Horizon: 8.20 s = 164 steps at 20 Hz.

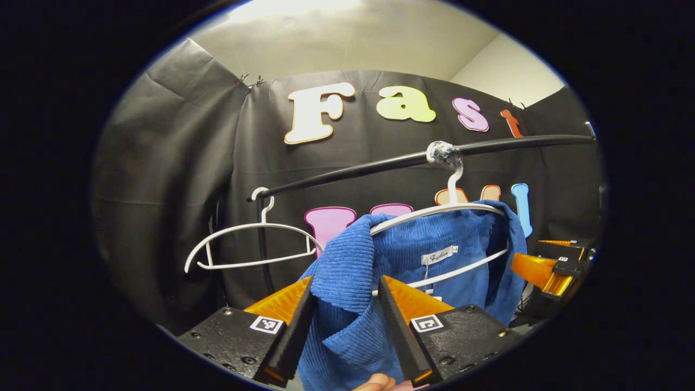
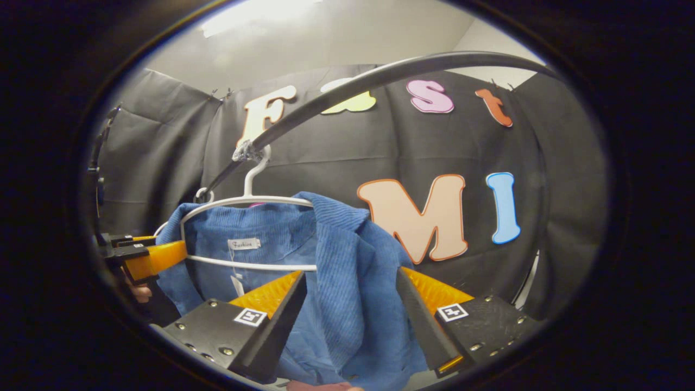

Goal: Grasp the clothes on the hanger with both hands and then place them into the laundry hamper below.

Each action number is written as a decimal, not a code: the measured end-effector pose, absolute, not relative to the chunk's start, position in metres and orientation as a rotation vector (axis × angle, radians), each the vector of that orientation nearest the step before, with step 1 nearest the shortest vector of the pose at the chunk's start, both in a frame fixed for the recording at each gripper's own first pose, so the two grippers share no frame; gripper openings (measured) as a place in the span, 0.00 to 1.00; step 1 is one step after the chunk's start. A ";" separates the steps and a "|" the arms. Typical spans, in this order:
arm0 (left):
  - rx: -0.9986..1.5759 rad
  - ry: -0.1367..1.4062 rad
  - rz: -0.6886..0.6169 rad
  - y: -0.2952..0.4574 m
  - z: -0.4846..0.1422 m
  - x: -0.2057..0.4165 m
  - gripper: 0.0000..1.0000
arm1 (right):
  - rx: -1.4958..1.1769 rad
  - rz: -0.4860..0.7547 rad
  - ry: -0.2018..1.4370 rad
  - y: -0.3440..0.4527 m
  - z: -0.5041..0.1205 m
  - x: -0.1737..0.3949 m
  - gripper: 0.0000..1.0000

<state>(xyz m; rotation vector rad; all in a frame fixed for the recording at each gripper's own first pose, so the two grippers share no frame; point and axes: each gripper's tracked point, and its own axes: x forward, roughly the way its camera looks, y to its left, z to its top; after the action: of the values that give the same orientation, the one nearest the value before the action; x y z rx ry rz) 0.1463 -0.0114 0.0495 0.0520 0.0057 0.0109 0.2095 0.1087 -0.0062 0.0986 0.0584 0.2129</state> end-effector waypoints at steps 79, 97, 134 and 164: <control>0.020 0.152 -0.356 0.051 -0.016 0.152 0.03 | 0.025 0.012 0.170 0.003 -0.113 0.261 0.11; -0.007 0.087 -0.528 -0.087 0.024 0.081 0.03 | 0.001 0.179 0.056 0.059 0.008 0.157 0.08; -0.098 -0.020 -0.389 -0.163 0.022 0.101 0.03 | 0.161 0.292 0.044 0.128 -0.021 0.135 0.10; -0.007 0.553 -0.238 -0.103 -0.354 0.078 0.12 | 0.043 0.127 0.539 0.092 -0.384 0.085 0.26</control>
<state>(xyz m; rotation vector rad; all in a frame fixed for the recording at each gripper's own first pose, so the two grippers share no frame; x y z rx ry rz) 0.0780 -0.1027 -0.3545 -0.0070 0.5532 -0.2381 0.0850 0.0919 -0.3836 0.0426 0.5394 0.1275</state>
